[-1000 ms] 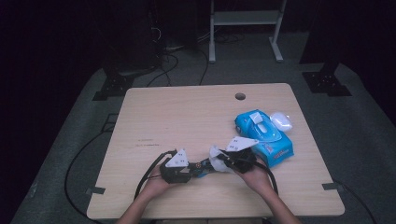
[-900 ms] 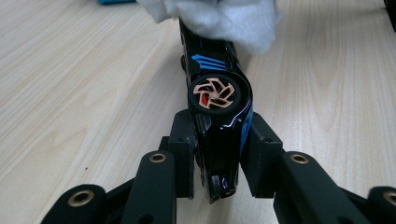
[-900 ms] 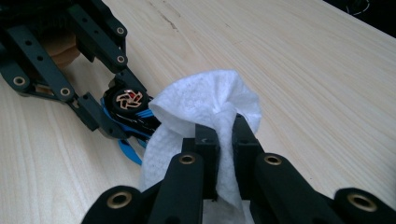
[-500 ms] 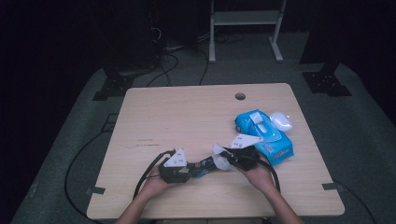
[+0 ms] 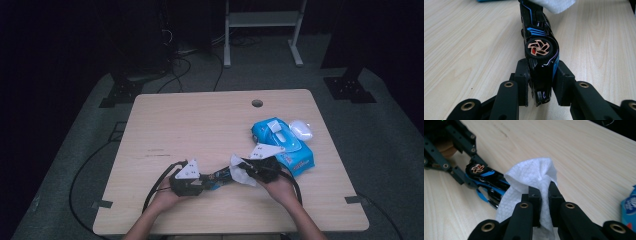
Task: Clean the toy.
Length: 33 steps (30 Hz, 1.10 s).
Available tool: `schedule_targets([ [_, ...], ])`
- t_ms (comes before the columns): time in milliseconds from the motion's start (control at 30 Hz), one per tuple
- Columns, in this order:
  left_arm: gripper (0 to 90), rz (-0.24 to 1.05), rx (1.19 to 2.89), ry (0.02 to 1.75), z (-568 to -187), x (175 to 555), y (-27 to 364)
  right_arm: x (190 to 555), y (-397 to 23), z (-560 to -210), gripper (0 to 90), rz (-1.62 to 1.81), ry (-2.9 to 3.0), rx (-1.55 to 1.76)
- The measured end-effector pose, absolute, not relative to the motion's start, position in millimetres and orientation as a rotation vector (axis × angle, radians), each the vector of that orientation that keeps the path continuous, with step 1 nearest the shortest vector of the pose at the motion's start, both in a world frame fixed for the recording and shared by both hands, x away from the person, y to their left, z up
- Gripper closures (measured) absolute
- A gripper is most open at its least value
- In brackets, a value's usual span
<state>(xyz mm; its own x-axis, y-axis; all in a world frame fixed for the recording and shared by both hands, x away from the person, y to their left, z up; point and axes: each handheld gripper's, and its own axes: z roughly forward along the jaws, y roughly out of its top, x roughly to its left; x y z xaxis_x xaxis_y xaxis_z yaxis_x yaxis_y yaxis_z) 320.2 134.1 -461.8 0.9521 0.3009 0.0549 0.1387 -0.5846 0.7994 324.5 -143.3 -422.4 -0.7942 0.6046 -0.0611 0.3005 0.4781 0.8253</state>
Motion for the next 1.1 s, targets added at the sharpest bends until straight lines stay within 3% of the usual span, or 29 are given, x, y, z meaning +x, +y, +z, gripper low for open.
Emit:
schedule_targets([
  [267, 68.5, 0.228, 2.198, 0.308, -461.9, 320.4, 134.3, 333.2, -165.7, -426.6, 84.2, 1.245, 2.345, 0.901],
  [567, 68.5, 0.233, 2.200, 0.312, -461.7, 321.2, 132.9, 329.8, -146.2, -428.5, 84.2, 1.313, 2.359, 0.867],
  [867, 68.5, 0.236, 2.200, 0.305, -461.9, 320.3, 132.1, 313.7, -87.3, -427.4, 84.2, 1.316, 2.439, 0.682],
  [1100, 68.3, 0.240, 2.199, 0.310, -462.0, 321.5, 129.5, 324.5, -109.2, -427.9, 84.3, 1.299, 2.390, 0.805],
])
